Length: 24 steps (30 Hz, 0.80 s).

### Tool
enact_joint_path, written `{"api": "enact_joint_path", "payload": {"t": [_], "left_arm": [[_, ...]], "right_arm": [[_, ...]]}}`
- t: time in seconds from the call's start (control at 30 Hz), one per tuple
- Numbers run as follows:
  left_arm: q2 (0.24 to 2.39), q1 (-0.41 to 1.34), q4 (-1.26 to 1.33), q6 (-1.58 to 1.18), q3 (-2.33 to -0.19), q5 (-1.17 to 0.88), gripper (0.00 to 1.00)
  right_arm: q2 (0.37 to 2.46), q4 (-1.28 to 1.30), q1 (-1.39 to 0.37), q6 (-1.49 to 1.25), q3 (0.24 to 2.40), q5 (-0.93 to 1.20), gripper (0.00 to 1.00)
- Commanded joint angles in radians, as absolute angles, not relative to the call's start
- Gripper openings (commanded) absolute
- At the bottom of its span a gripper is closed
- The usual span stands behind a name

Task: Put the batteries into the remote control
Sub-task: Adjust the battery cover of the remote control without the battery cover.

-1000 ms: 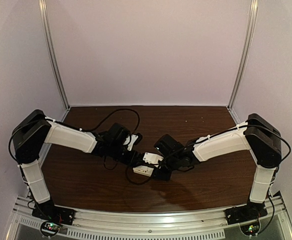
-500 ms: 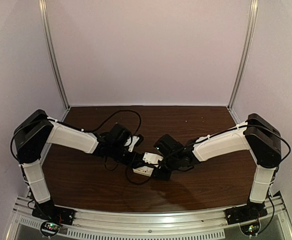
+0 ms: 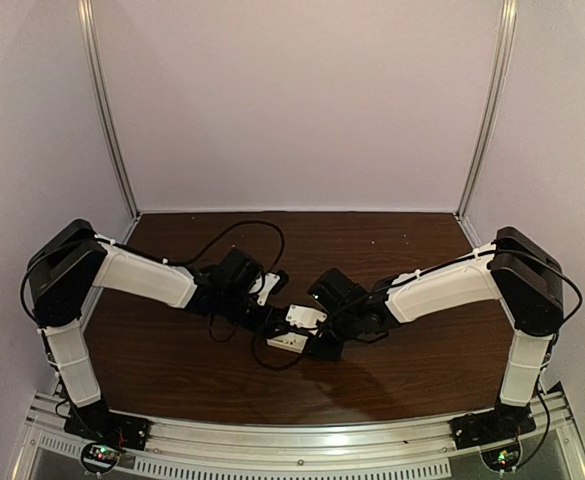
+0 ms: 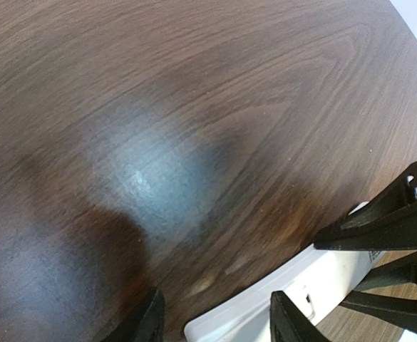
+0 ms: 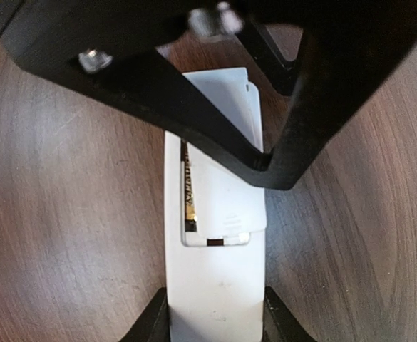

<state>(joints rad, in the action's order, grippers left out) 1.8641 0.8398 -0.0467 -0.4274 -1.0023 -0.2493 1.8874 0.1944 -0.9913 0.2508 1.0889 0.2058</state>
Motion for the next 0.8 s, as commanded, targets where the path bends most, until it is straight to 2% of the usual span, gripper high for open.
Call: {"api": "enact_joint_path", "payload": {"t": [0.0, 0.53, 0.77], "left_arm": [[1.846, 0.858, -0.049, -0.386, -0.965, -0.26, 0.5], [1.827, 0.874, -0.04, -0.325, -0.903, -0.271, 0.48], [1.829, 0.873, -0.024, -0.348, -0.912, -0.266, 0.51]], "right_arm": [[1.921, 0.187, -0.989, 0.247, 1.11, 0.214, 0.23], [1.923, 0.189, -0.988, 0.246, 1.113, 0.218, 0.23], [1.919, 0.19, -0.989, 0.262, 1.108, 0.224, 0.26]]}}
